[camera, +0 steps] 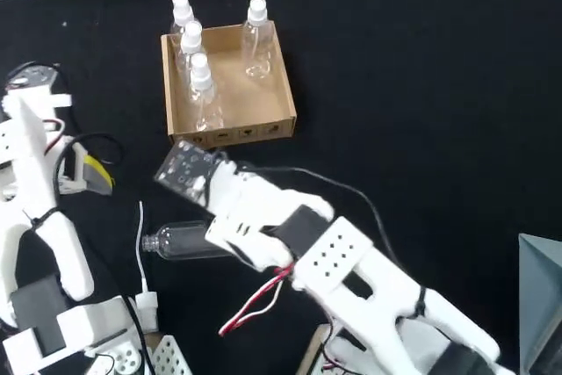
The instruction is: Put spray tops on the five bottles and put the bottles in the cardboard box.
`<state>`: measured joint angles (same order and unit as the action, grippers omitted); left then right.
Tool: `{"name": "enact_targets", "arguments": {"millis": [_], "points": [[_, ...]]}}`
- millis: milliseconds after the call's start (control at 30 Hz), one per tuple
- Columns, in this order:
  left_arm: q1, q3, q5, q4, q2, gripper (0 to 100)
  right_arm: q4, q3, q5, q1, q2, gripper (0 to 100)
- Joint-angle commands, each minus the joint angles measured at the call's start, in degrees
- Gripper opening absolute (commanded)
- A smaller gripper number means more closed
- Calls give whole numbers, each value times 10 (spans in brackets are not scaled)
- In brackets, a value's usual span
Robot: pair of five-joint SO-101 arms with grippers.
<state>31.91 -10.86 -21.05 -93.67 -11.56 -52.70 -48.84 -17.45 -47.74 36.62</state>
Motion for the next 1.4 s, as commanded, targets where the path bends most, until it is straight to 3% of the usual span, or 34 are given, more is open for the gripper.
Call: {"name": "enact_targets", "arguments": {"millis": [0, 167, 500, 1067, 1367], "points": [[27, 7, 0, 9, -20, 264, 2, 52, -18, -19, -29, 280], [54, 6, 1, 21, -20, 264, -1, 88, -23, -40, -83, 280], [132, -78, 1, 120, -21, 266, -8, 149, -44, -79, -162, 280], [247, -86, 0, 149, -20, 268, -117, 362, -76, -119, -363, 280], [265, -86, -22, 149, -20, 268, -144, 404, -111, -140, -432, 280]]}}
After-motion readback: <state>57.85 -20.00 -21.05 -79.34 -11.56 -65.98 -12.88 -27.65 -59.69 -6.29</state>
